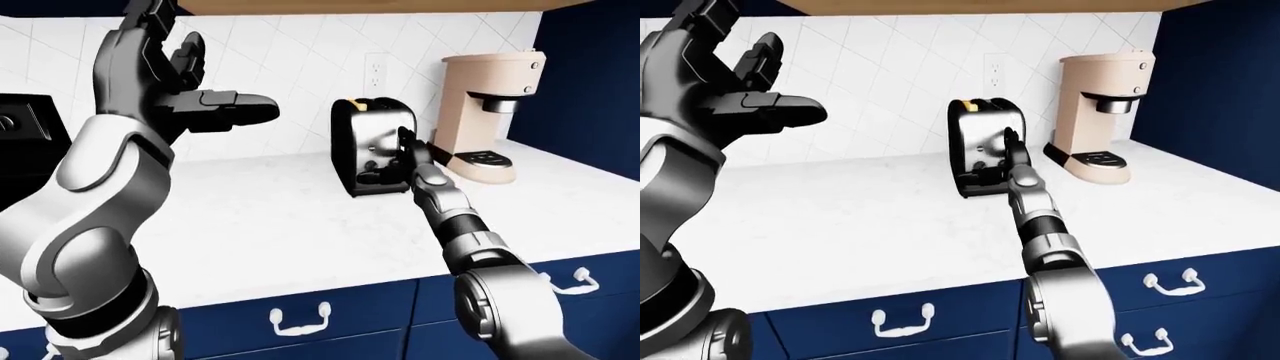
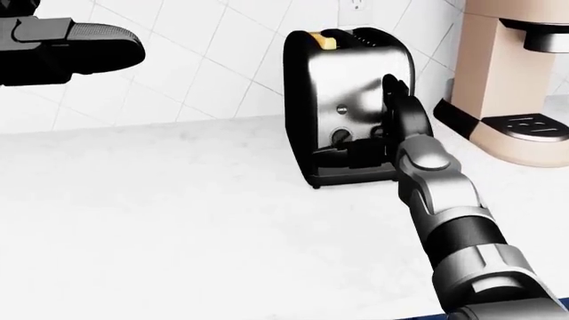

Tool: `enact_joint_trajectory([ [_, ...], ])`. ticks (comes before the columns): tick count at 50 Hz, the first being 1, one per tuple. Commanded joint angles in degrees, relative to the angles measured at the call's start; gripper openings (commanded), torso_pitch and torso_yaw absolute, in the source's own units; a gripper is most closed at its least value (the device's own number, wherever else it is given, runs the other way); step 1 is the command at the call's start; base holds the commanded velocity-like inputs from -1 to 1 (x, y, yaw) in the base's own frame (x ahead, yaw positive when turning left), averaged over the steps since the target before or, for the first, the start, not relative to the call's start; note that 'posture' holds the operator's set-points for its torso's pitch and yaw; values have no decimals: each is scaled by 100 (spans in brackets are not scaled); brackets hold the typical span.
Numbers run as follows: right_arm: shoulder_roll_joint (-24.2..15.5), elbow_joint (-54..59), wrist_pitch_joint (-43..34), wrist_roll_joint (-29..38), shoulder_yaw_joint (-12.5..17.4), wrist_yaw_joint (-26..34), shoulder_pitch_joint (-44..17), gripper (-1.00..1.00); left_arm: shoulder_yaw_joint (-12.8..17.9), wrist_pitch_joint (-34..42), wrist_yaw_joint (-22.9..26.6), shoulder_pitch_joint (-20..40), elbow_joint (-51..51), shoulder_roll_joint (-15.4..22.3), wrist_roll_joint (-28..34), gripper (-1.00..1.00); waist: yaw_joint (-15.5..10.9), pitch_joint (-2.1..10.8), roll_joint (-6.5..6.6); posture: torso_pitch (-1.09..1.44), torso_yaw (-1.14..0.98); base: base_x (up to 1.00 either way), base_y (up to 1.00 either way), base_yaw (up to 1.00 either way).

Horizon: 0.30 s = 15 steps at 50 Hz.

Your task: Push down the lever of the toaster to turn it on.

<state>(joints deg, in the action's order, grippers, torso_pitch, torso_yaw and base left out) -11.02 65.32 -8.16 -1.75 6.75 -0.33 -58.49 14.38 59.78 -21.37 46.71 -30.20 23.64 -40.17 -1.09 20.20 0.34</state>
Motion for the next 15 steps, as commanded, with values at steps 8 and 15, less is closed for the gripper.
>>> enact_joint_trajectory([
  [8, 15, 277, -219, -36, 27, 36, 12, 100, 70, -112, 3, 183, -44, 42, 29, 100, -4, -41, 25, -50, 0, 0, 0, 0],
  [15, -14, 308, -221, -38, 41, 32, 18, 100, 69, -112, -6, 178, -53, 37, 22, 100, -9, -42, 22, -50, 0, 0, 0, 0],
])
